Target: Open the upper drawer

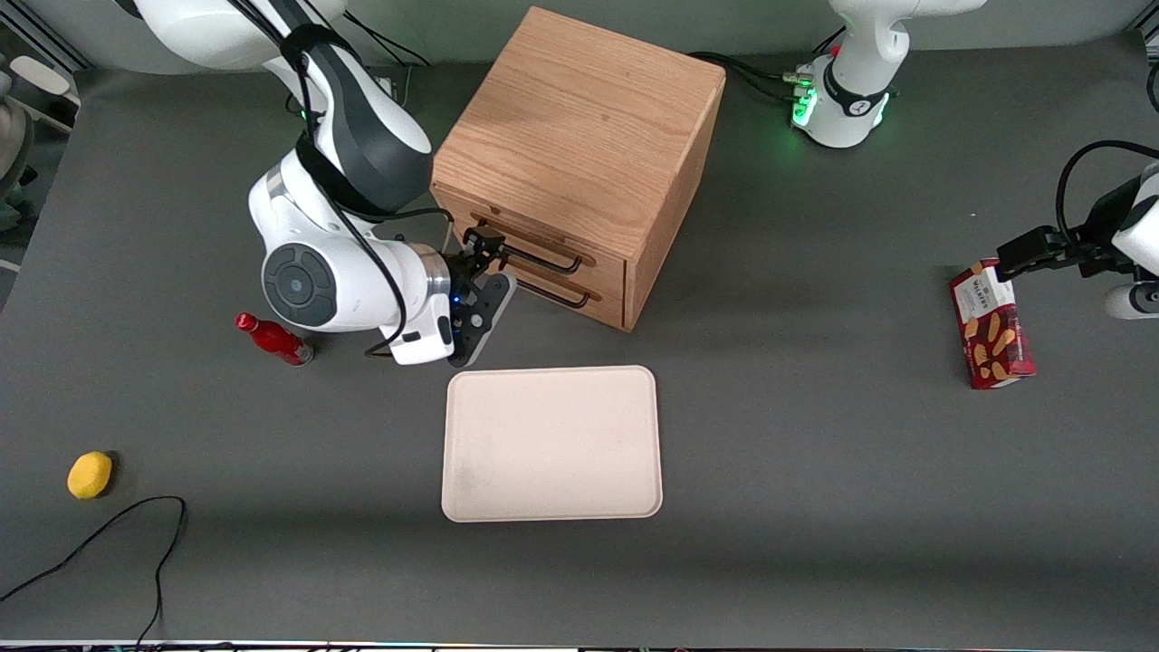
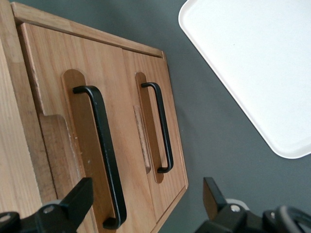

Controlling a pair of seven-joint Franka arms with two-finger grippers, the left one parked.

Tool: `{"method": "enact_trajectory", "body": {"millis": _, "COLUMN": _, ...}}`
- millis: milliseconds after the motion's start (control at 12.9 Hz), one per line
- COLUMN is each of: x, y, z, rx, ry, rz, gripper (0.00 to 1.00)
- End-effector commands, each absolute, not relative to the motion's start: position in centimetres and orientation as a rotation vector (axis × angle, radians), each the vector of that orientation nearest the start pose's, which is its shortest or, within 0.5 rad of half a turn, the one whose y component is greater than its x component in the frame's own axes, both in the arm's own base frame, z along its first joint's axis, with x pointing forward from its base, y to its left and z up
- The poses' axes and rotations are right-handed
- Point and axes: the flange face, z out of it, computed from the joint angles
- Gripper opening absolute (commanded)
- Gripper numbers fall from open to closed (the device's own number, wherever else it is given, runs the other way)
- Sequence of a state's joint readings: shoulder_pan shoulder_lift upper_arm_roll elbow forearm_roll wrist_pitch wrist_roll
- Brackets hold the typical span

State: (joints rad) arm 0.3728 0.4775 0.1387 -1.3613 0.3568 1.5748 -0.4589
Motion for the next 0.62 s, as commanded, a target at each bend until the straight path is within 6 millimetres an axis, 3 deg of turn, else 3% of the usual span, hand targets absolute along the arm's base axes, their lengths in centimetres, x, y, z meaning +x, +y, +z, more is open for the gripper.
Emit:
{"method": "enact_trajectory", "body": {"millis": 0, "x": 56.4, "y": 36.0, "z": 43.1, "rx": -2.444, "ry": -1.184, "rz": 0.403, "gripper": 1.0}}
{"method": "enact_trajectory", "body": {"millis": 543, "x": 55.3, "y": 37.0, "z": 41.2, "rx": -2.467, "ry": -1.2, "rz": 0.426, "gripper": 1.0}}
